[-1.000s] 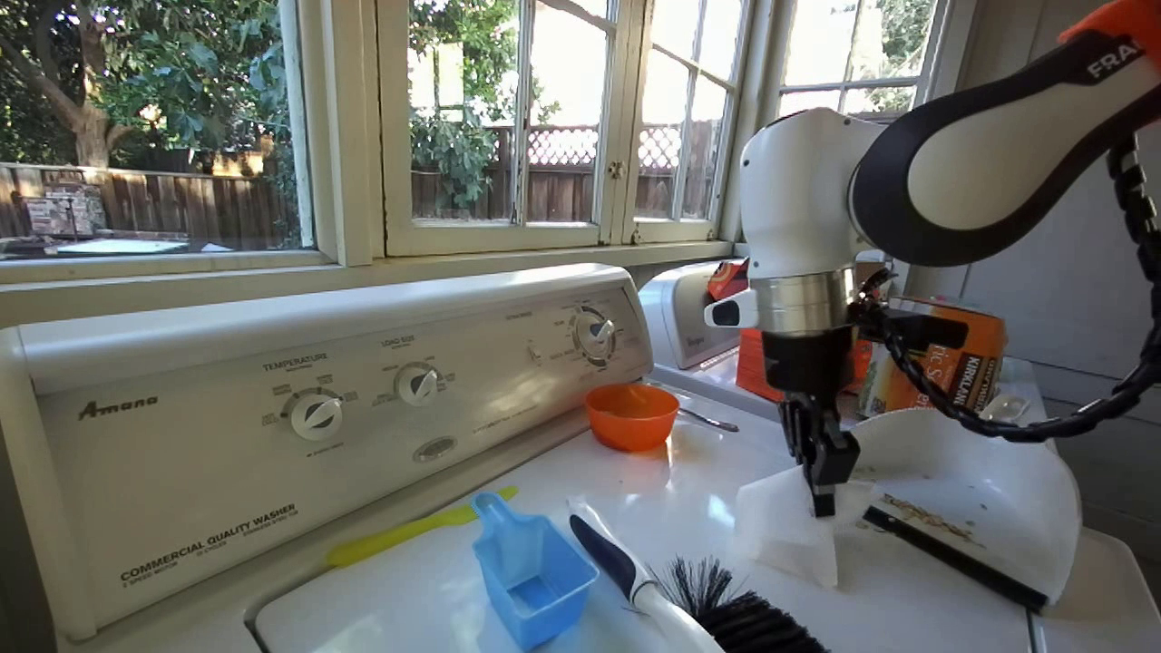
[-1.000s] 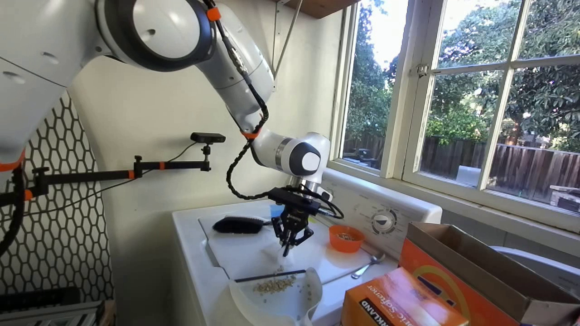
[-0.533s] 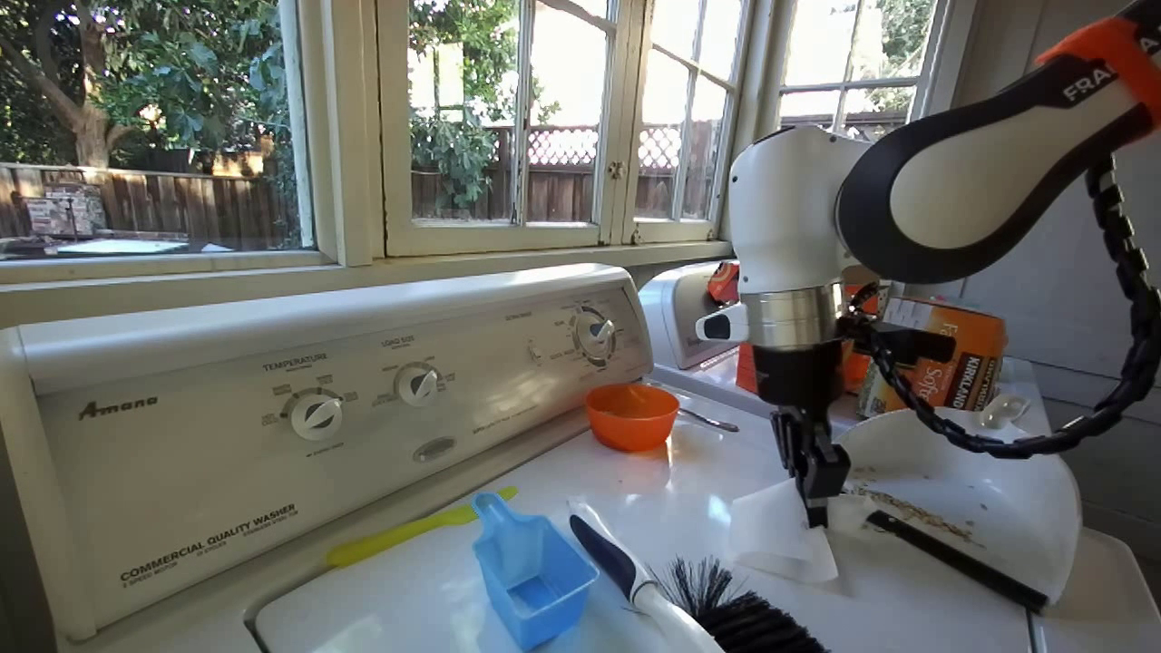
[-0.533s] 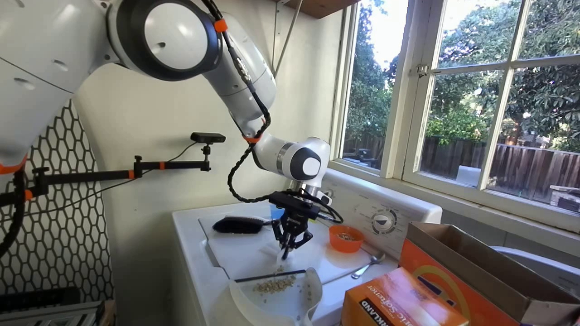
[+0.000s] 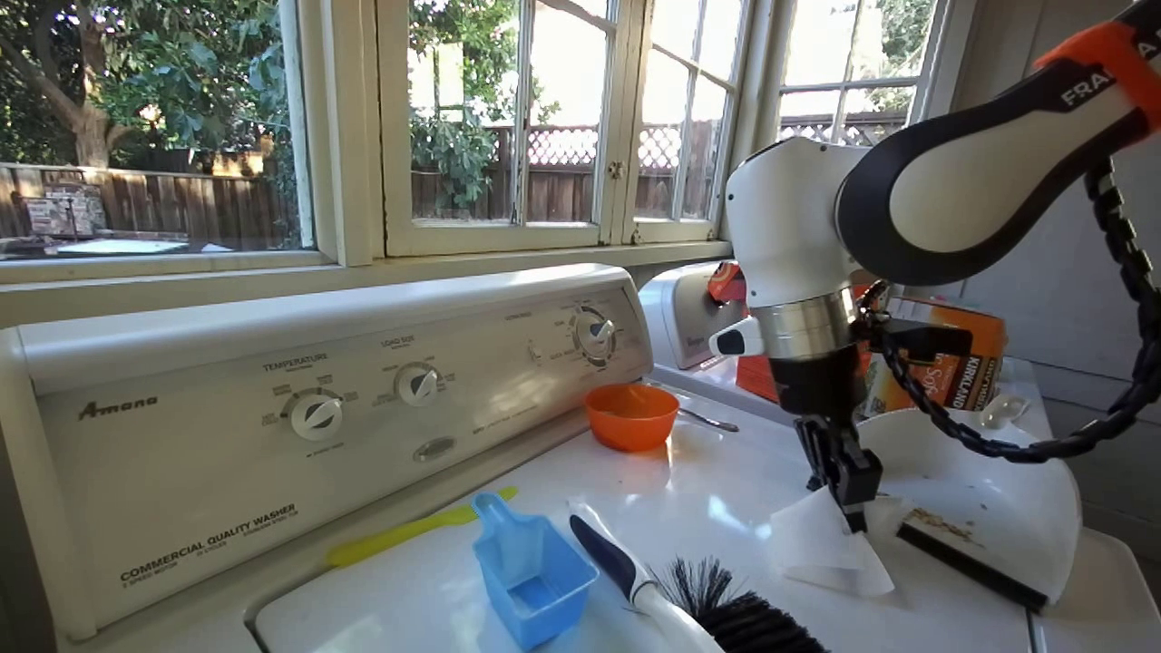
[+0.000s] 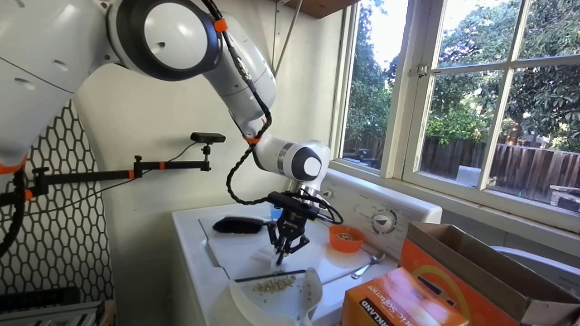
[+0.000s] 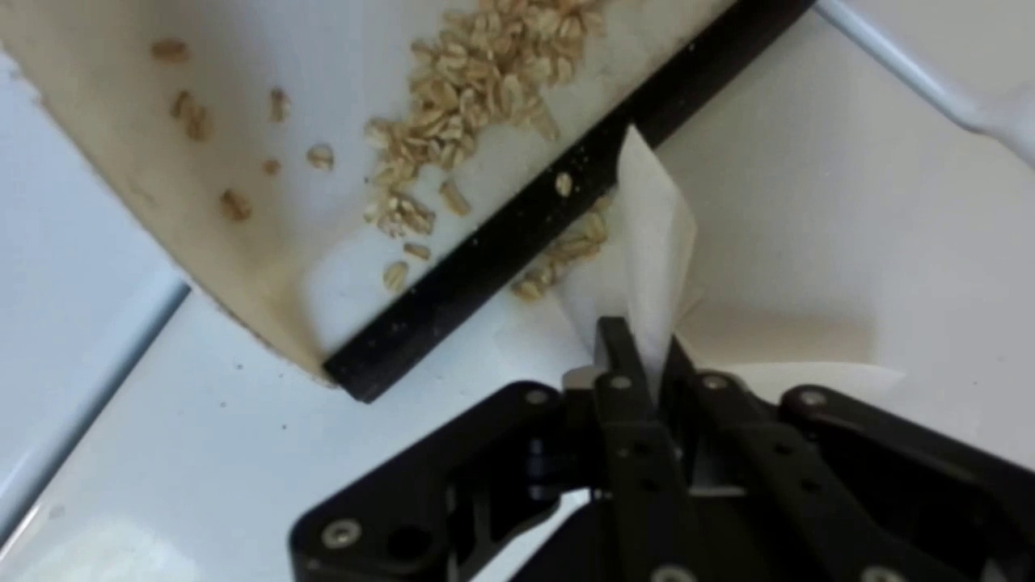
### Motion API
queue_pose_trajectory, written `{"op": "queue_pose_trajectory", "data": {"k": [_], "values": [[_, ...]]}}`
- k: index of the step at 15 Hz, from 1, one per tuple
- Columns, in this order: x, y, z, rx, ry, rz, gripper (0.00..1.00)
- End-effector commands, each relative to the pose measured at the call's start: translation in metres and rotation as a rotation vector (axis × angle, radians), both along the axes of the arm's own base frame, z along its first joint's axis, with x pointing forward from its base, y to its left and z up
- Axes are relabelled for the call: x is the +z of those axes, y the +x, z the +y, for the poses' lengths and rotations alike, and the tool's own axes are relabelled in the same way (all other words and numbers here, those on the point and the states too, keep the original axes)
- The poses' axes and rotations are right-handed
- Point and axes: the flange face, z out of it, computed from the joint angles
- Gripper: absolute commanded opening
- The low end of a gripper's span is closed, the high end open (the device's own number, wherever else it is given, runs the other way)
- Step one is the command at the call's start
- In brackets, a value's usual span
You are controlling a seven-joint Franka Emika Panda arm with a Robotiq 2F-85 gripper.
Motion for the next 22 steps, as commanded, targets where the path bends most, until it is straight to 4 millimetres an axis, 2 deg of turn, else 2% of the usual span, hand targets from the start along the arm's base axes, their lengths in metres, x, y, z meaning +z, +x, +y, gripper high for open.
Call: {"op": "queue_pose_trajectory", "data": {"k": [1, 5, 12, 19, 22], "values": [[-0.001, -0.005, -0.008, 0.017, -0.074, 0.041, 0.03], [-0.002, -0.007, -0.020, 0.026, -0.135, 0.067, 0.03], [0.007, -0.003, -0.029, 0.031, -0.168, 0.064, 0.03], [0.042, 0.012, -0.024, 0.010, -0.050, -0.007, 0.03], [0.039, 0.016, -0.016, -0.004, -0.012, -0.018, 0.03]]}}
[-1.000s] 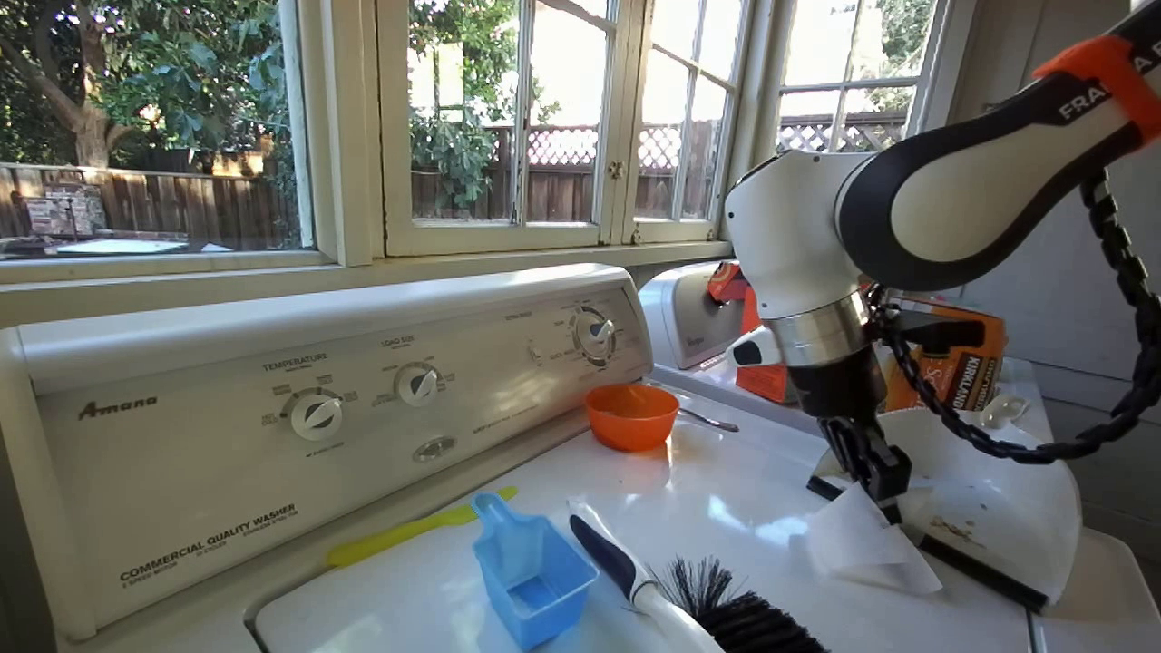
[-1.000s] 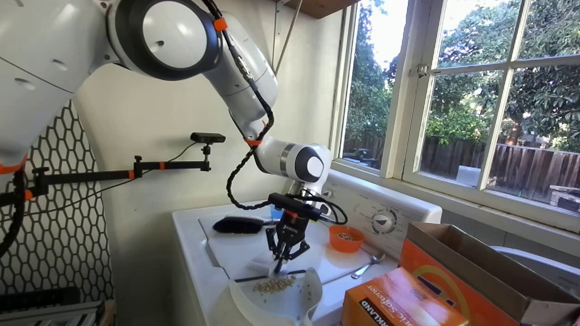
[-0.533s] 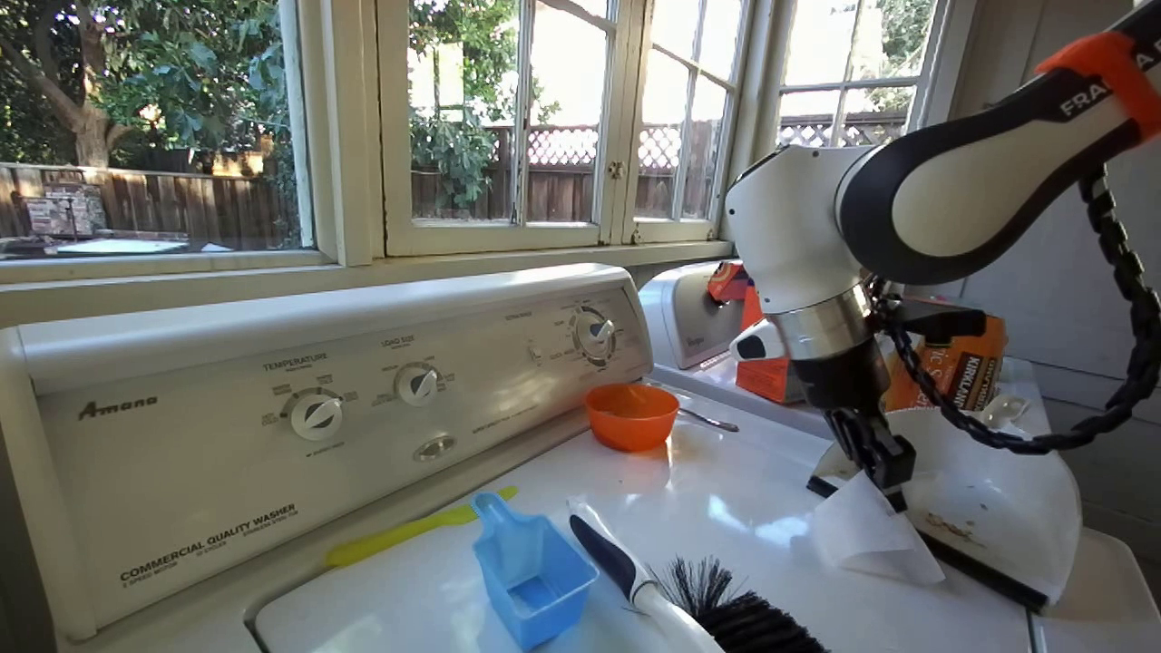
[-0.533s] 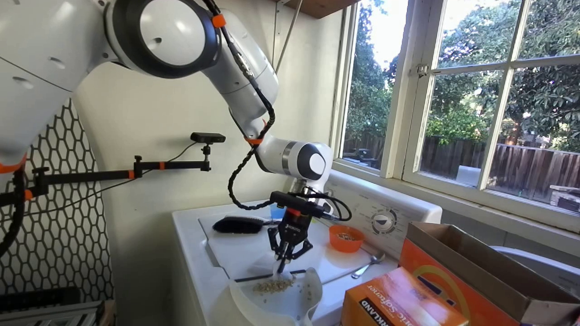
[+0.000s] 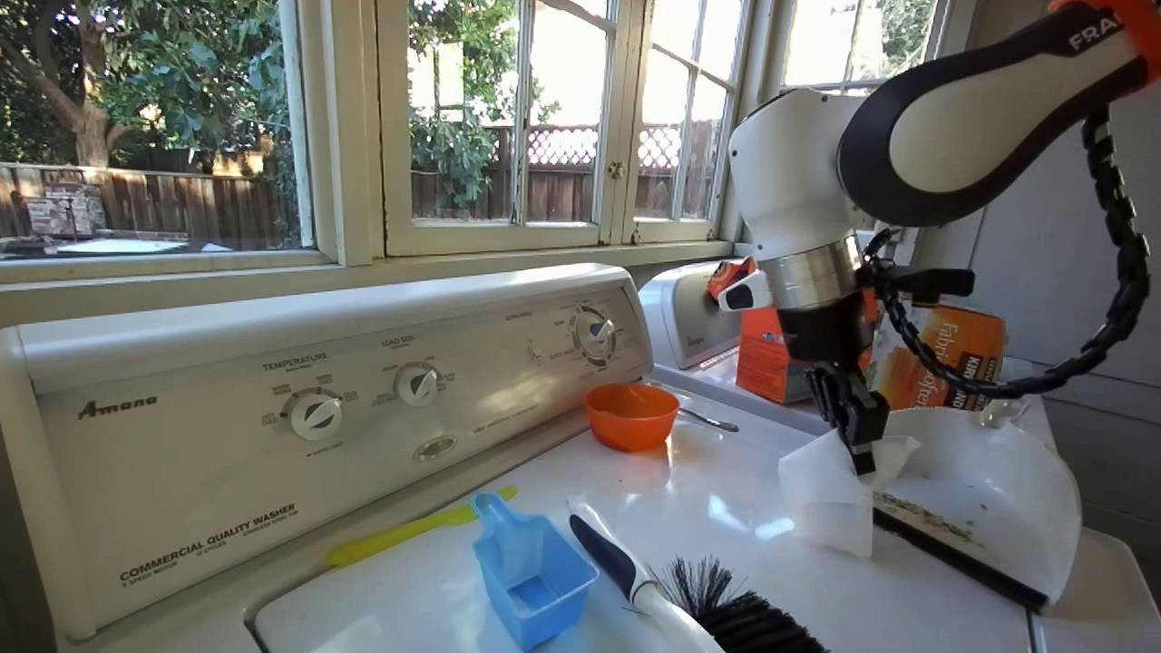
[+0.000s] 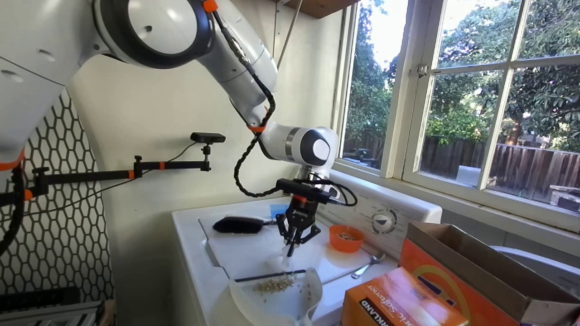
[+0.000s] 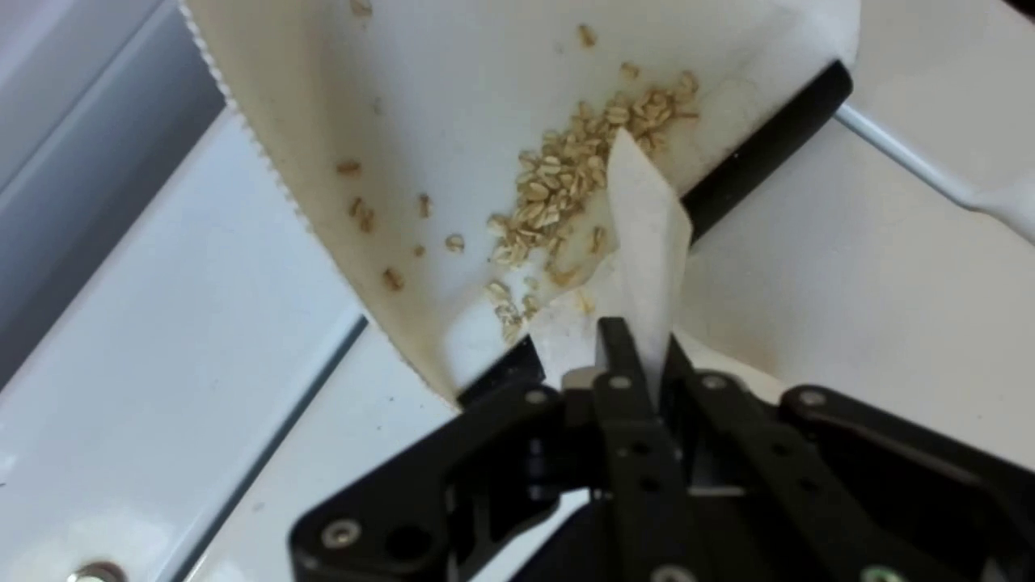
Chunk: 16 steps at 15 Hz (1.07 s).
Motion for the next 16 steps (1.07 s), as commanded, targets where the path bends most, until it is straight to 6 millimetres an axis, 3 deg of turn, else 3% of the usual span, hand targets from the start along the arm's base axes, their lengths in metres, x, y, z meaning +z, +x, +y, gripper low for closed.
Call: {"op": "queue_pose_trajectory", "data": {"k": [1, 7, 11, 16], "values": [[-0.006, 0.002, 0.010, -0.010, 0.070, -0.008, 0.03], [-0.036, -0.001, 0.028, -0.017, 0.115, 0.011, 0.03], [-0.052, -0.005, 0.021, -0.012, 0.053, 0.049, 0.03], [-0.048, -0.006, 0.007, -0.001, -0.016, 0.073, 0.03]]}}
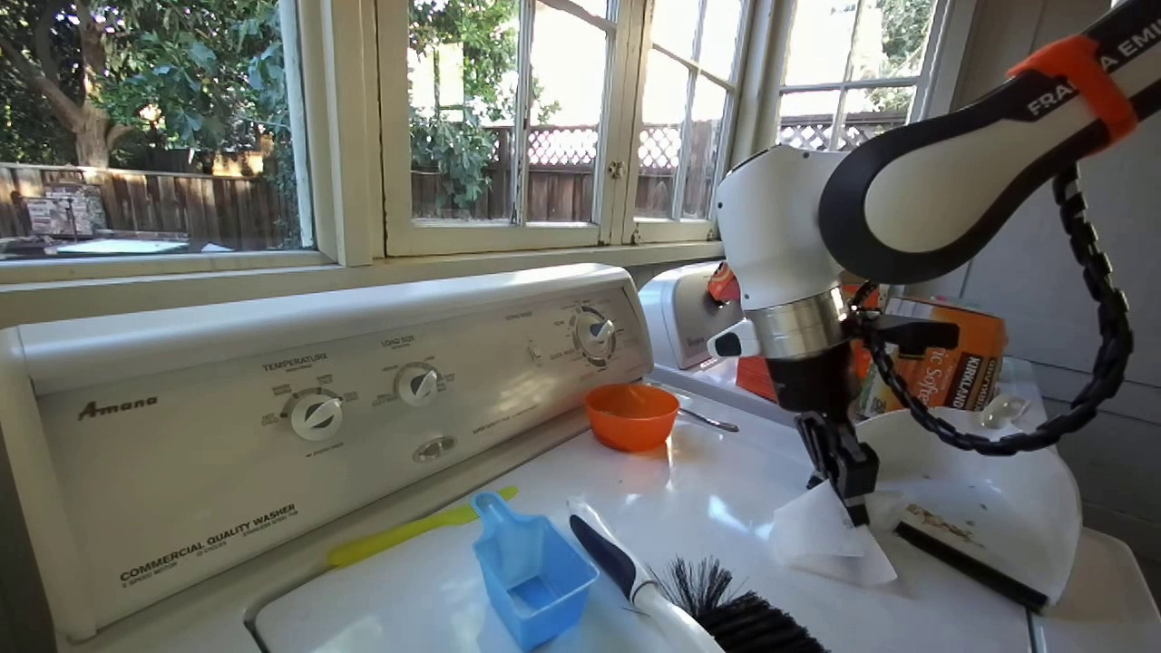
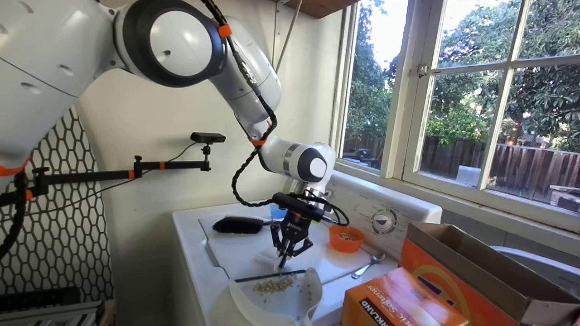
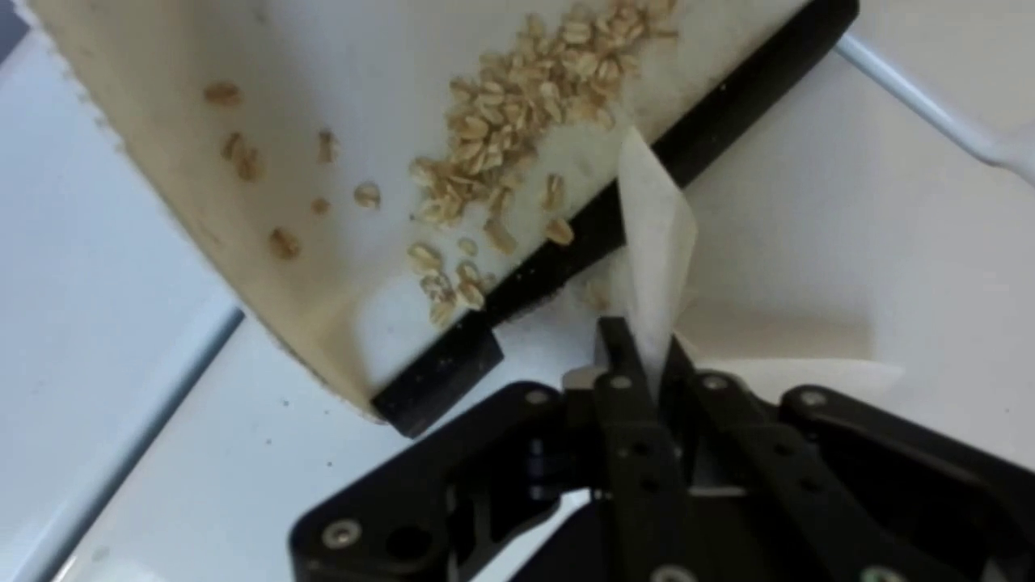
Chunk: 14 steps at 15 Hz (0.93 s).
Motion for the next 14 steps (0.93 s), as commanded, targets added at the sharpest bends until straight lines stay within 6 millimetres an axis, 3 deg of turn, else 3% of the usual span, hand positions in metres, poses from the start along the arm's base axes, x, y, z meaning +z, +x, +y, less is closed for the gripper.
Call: {"op": "queue_pose_trajectory", "data": {"k": [1, 10, 14], "values": [[-0.002, -0.002, -0.008, 0.015, -0.066, 0.030, 0.03], [0.020, 0.000, -0.026, 0.011, -0.156, 0.023, 0.03], [0.050, 0.009, -0.018, 0.001, -0.100, -0.041, 0.03]]}}
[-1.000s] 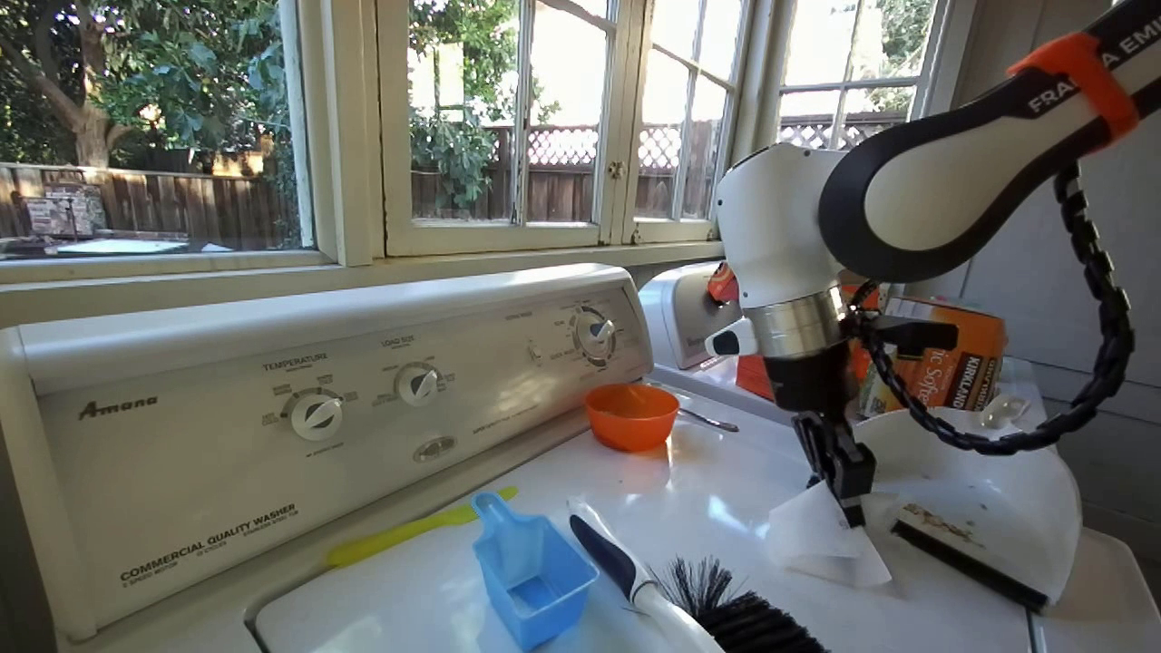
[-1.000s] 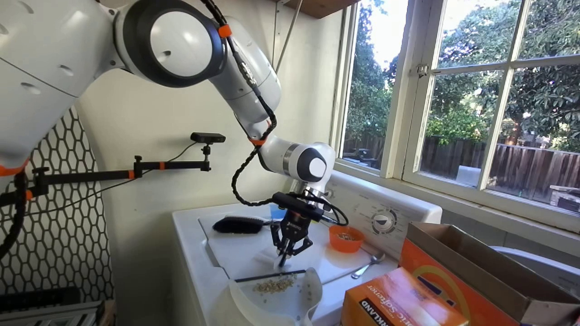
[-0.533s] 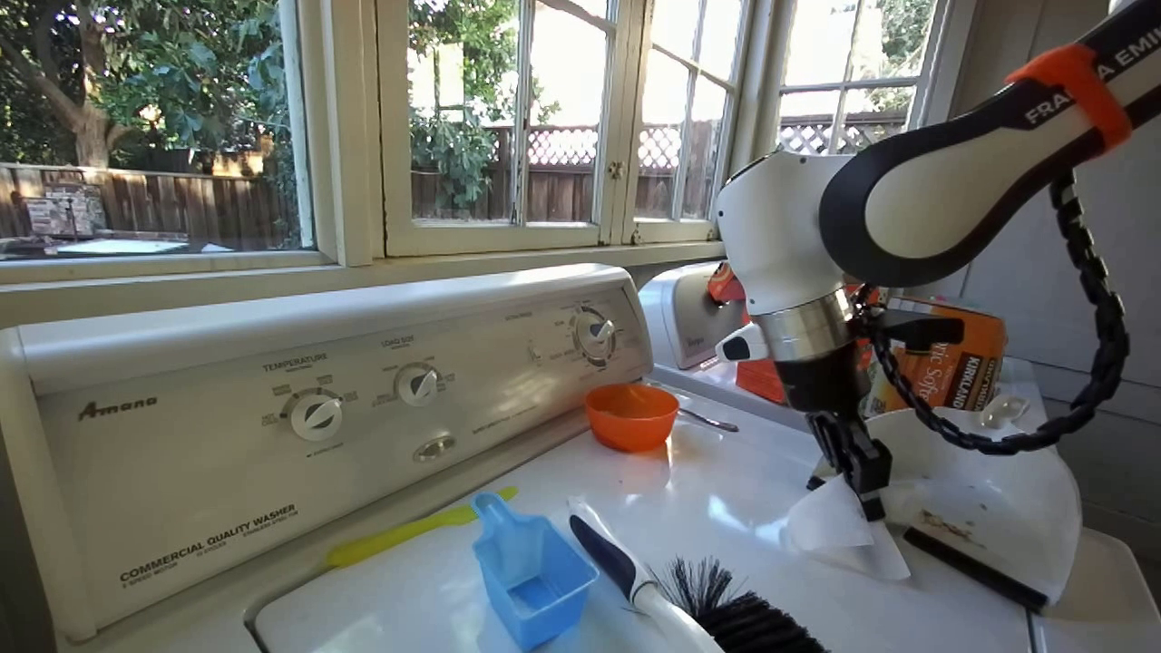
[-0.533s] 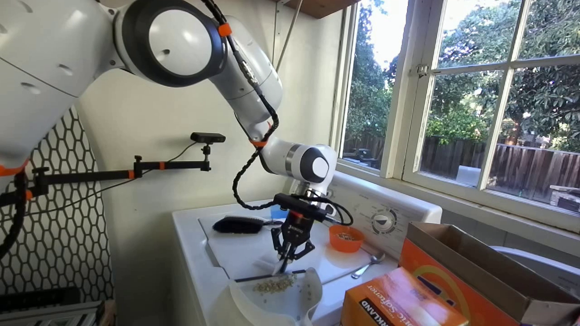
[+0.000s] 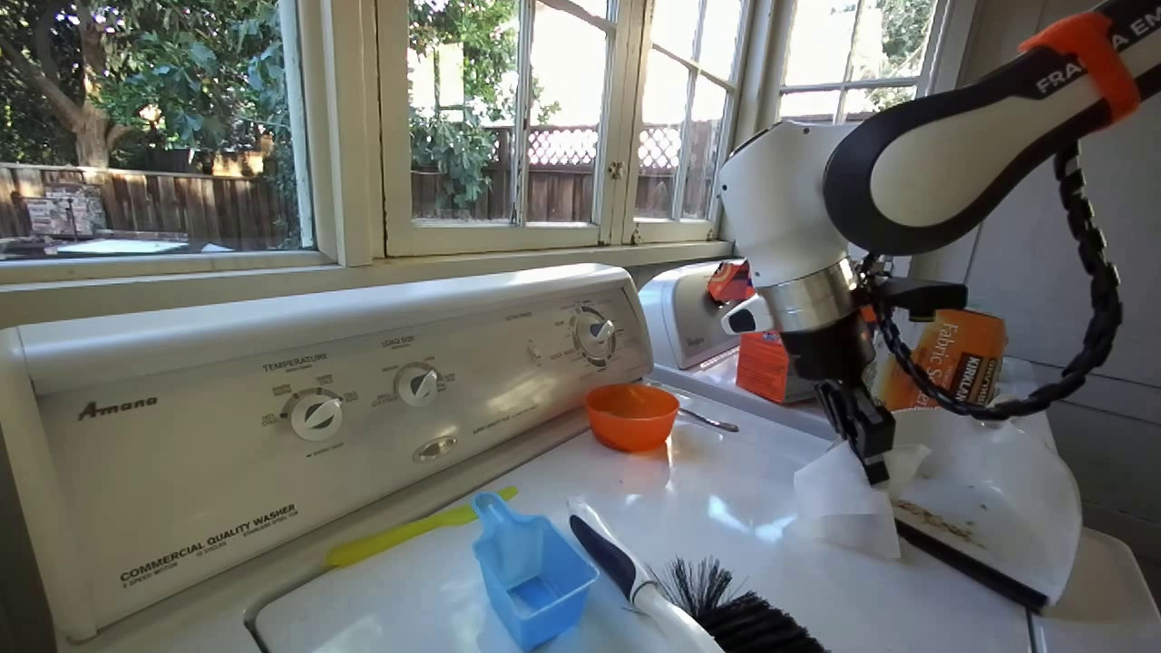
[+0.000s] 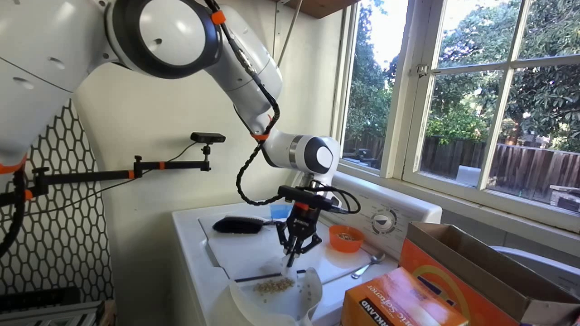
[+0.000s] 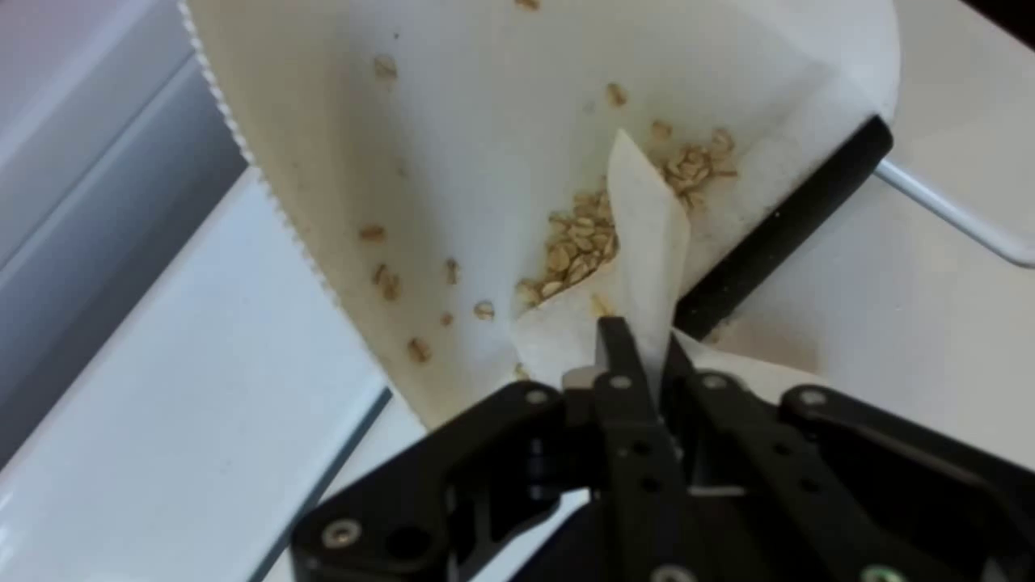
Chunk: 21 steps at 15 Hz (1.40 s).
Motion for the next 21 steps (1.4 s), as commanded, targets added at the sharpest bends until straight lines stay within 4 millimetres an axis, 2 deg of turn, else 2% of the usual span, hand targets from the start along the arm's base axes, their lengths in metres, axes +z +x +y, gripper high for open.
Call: {"op": "queue_pose_trajectory", "data": {"k": [1, 3, 5, 11, 15, 21], "values": [[0.030, 0.005, 0.010, -0.005, 0.024, -0.056, 0.03], [0.039, 0.006, 0.017, -0.002, 0.053, -0.067, 0.03], [0.038, 0.004, 0.025, 0.004, 0.072, -0.056, 0.03], [0.013, -0.013, 0.045, -0.023, 0.139, 0.023, 0.03], [-0.013, -0.020, 0.043, -0.050, 0.112, 0.064, 0.03], [-0.042, -0.024, 0.027, -0.086, 0.039, 0.095, 0.03]]}}
